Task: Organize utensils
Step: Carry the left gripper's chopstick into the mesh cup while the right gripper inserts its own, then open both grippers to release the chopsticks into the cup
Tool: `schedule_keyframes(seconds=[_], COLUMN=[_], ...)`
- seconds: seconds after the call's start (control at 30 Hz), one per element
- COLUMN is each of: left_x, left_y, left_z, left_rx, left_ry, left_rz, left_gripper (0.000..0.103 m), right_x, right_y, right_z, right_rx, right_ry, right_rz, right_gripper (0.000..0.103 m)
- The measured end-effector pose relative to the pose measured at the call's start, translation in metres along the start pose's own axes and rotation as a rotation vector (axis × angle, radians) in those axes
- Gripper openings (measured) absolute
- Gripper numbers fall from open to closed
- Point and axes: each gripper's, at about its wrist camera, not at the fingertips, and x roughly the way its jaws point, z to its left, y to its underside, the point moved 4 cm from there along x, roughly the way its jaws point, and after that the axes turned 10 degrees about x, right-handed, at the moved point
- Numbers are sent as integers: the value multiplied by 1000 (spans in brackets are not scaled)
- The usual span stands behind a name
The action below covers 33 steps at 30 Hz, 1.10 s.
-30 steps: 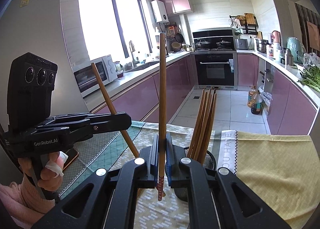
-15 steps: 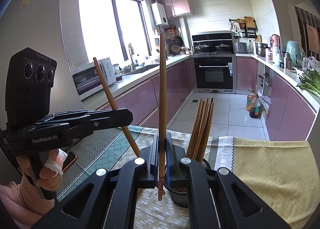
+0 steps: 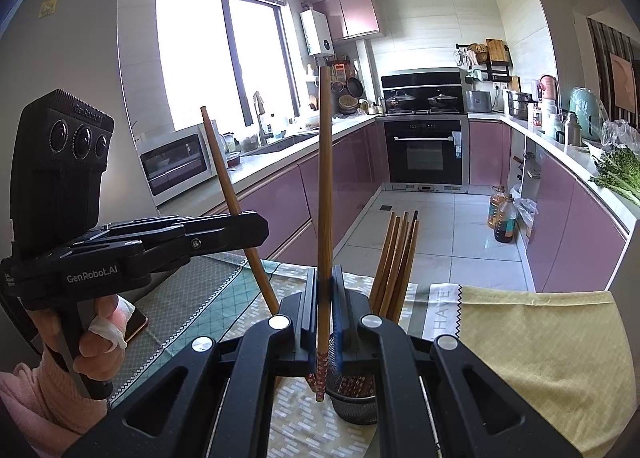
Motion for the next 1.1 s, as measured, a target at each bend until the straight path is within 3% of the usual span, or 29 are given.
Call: schedule_keyframes(seconds=[0.47, 1.1], left_x=[2, 31], left_y=[-8, 12], left_z=[-8, -10], left_rx=[29, 34], left_ry=[-26, -29], left_rz=[-12, 126], left_gripper=[7, 7], right_x=[8, 40], right_y=[-11, 5], right_z=[-8, -33], right_rx=[12, 52], right_ry=[21, 95], right_rz=[-17, 58], right_gripper=[6, 6])
